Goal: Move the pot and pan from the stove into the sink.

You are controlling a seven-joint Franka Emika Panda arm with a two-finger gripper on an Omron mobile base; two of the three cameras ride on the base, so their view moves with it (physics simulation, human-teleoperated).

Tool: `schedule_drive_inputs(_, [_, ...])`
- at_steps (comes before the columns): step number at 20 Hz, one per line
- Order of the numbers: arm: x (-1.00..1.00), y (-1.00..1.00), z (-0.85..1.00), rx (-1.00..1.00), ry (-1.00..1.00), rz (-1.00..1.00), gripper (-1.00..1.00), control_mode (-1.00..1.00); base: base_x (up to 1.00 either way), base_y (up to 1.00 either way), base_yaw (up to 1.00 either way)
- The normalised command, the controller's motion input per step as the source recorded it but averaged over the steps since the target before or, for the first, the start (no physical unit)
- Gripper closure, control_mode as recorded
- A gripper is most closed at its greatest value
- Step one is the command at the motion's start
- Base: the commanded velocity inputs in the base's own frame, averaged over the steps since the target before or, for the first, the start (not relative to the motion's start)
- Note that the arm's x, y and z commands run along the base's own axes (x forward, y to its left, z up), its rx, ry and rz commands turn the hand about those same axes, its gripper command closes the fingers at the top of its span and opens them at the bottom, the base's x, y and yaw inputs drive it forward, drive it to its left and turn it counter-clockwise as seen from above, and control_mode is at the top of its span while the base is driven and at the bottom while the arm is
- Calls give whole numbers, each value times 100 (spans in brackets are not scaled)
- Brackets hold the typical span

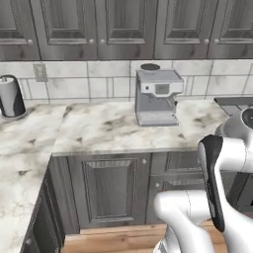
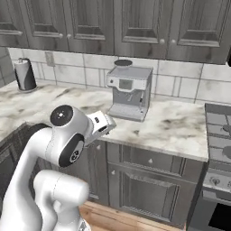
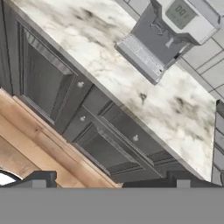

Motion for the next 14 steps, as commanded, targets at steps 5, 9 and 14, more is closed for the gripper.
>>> schedule_drive_inputs(5, [0, 0, 0, 0, 0, 0, -100, 100, 5, -91, -3])
schedule_drive_inputs(9, [0, 0, 0, 0, 0, 0, -100, 100, 4, -93, -4])
schedule_drive_inputs(14, [0, 0, 0, 0, 0, 0, -100, 100, 3, -95, -5])
